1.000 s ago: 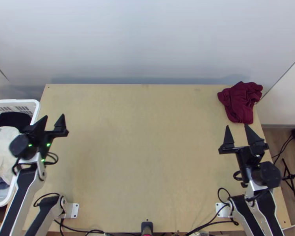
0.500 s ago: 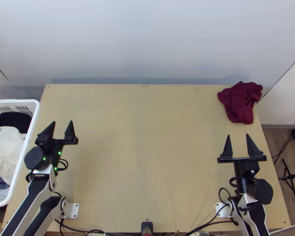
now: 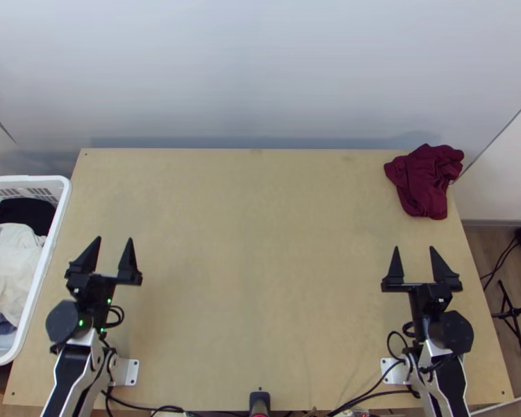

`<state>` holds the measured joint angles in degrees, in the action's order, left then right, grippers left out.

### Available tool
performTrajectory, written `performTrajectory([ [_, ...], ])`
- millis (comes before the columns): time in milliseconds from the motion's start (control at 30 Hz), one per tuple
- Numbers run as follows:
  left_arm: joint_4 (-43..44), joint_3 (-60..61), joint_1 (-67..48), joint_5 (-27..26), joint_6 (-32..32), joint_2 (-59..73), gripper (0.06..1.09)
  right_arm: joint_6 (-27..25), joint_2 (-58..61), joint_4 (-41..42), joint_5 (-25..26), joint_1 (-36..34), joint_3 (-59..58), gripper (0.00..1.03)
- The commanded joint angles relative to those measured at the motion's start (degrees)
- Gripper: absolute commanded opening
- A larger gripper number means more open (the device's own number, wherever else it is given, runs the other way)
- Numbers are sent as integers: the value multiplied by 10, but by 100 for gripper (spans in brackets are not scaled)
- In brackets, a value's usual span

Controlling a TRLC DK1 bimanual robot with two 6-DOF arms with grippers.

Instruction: Fold the t-shirt

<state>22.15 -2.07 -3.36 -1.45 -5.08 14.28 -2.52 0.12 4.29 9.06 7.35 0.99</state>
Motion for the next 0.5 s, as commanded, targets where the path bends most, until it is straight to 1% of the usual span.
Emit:
performTrajectory([
  [0, -125, 16, -24, -1, 0, -145, 104, -13, -4, -51, -4, -47, 7, 99],
  [167, -212, 16, -30, -1, 16, -145, 104, -19, -2, -47, -6, -54, 5, 99],
  [267, -228, 18, -27, 4, 16, -144, 104, -19, -2, -46, -6, -54, 4, 99],
  [467, -227, 18, -23, 4, 16, -144, 104, -19, -2, -46, -6, -54, 4, 99],
])
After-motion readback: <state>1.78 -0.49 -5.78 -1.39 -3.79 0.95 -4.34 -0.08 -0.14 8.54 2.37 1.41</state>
